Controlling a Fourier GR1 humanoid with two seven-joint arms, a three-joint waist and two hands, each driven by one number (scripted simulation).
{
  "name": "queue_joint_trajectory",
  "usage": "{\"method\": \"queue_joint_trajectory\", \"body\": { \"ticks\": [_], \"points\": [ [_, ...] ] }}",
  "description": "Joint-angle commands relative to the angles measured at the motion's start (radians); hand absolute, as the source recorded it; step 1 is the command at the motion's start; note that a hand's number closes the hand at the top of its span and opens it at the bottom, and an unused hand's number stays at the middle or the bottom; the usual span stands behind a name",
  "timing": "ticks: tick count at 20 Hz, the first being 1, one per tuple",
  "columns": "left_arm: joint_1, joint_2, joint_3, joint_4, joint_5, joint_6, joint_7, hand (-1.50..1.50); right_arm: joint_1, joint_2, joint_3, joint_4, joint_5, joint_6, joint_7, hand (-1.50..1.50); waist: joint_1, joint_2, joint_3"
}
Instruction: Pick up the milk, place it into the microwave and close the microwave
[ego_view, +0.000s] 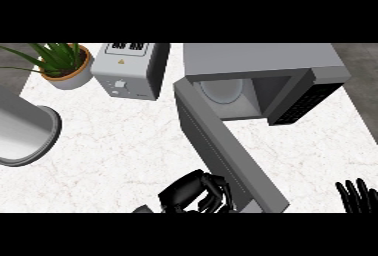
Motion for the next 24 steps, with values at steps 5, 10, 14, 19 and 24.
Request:
{"method": "queue_joint_trajectory", "body": {
  "ticks": [5,10,14,19,24],
  "points": [
    [-0.158,-0.005,-0.288,0.080,0.158,0.346,0.031,1.50,0.090,-0.050,0.044,-0.287,-0.083,0.052,0.118,-1.50,-0.028,0.007,0.000],
    [-0.293,-0.005,-0.315,0.104,0.251,0.488,0.065,1.50,0.082,-0.080,0.060,-0.371,-0.109,0.052,0.194,-1.50,-0.056,0.015,0.000],
    [-0.319,-0.005,-0.314,0.124,0.325,0.605,0.027,1.50,0.099,-0.091,0.079,-0.427,-0.125,0.052,0.235,-1.50,-0.087,0.022,-0.002],
    [-0.467,-0.005,-0.253,0.181,0.430,0.664,0.019,1.50,0.101,-0.093,0.082,-0.491,-0.159,0.016,0.299,-1.50,-0.096,0.029,-0.001],
    [-0.557,-0.006,-0.235,0.258,0.511,0.728,-0.001,1.50,0.100,-0.094,0.095,-0.545,-0.179,-0.014,0.354,-1.50,-0.107,0.036,0.000]
  ]
}}
